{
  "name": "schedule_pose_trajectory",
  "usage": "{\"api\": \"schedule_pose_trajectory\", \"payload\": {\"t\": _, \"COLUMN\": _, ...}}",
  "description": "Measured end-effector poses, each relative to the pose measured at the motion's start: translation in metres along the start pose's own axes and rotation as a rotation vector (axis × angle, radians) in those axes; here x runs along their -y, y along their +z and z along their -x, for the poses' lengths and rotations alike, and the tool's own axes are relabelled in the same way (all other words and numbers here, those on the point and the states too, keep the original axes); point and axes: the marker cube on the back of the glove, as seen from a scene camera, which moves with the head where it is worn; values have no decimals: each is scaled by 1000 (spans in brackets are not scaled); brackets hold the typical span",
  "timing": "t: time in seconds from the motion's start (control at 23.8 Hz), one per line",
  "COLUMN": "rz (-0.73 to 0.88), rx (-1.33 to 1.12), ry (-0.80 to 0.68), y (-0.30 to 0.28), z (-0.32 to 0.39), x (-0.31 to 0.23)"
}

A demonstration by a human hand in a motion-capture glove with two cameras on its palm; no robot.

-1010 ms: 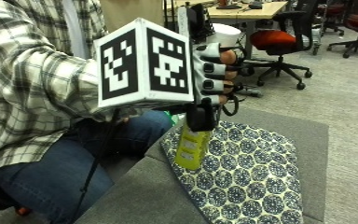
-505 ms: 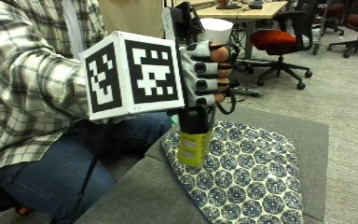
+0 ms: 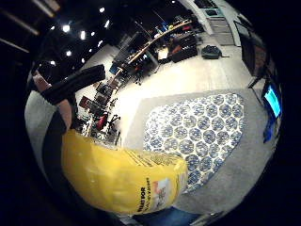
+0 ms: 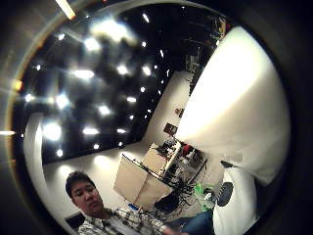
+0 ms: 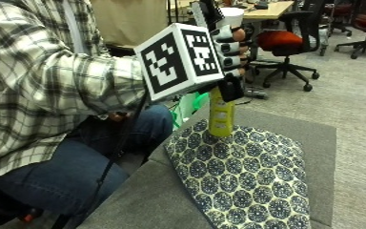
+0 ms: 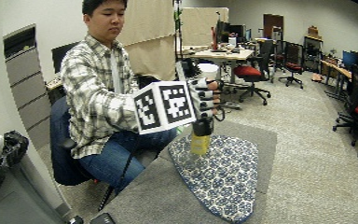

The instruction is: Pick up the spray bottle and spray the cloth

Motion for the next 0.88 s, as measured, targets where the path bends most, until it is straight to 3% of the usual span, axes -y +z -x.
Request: {"api": "schedule_pose_trajectory", "payload": {"t": 0.88, "rz": 208, "rx": 164, "ry": -61, "y": 173, "z": 16, "x": -22}}
